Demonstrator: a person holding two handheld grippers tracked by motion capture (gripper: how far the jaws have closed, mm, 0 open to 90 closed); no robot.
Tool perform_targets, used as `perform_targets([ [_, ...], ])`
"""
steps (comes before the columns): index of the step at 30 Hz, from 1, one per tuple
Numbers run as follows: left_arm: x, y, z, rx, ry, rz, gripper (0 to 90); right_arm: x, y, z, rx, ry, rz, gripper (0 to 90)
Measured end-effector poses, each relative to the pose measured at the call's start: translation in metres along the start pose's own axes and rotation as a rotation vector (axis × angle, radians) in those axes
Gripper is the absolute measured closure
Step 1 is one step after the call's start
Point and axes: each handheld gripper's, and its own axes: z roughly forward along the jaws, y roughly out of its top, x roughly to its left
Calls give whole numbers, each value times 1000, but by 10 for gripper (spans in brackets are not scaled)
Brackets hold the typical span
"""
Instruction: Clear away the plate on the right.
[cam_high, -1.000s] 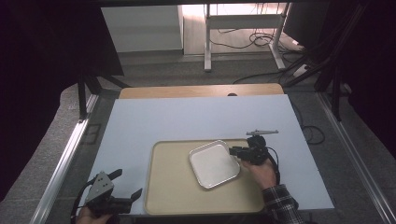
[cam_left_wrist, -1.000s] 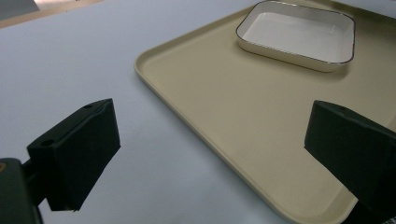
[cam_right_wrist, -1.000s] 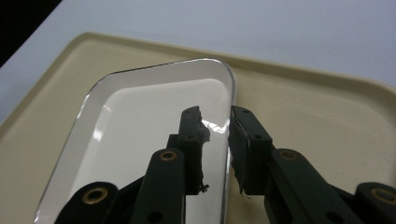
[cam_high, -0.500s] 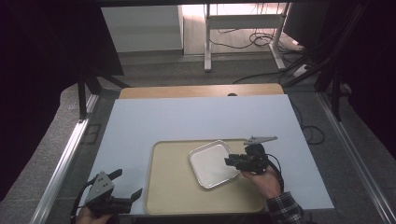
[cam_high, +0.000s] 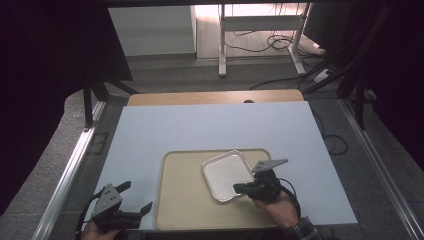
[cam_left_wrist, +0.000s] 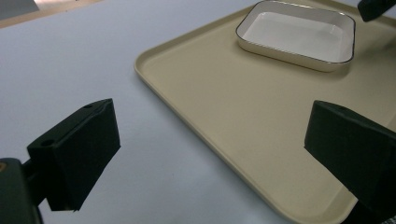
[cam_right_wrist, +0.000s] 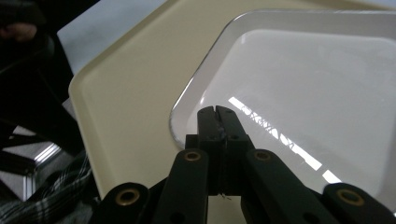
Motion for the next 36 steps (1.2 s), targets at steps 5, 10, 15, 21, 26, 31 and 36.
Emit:
perform_targets([
  [5,0,0,0,1,0,0,31,10,-6,9,45,30,-43,900],
  [10,0,0,0,1,0,1,31,9,-10,16,73,34,-52,900],
  [15,0,0,0,-1,-1,0,31,7,-12,24,105,37,-55,900],
  [21,0,0,0,0,0,1,31,10,-8,37,111,53,-65,900],
  [26,0,0,0,0,-1,2,31,10,-2,47,105,57,-70,900],
  [31,0,0,0,0,-2,2,31,8,4,56,92,64,-58,900],
  [36,0,0,1,-1,-3,1,31,7,8,63,85,69,-53,900],
])
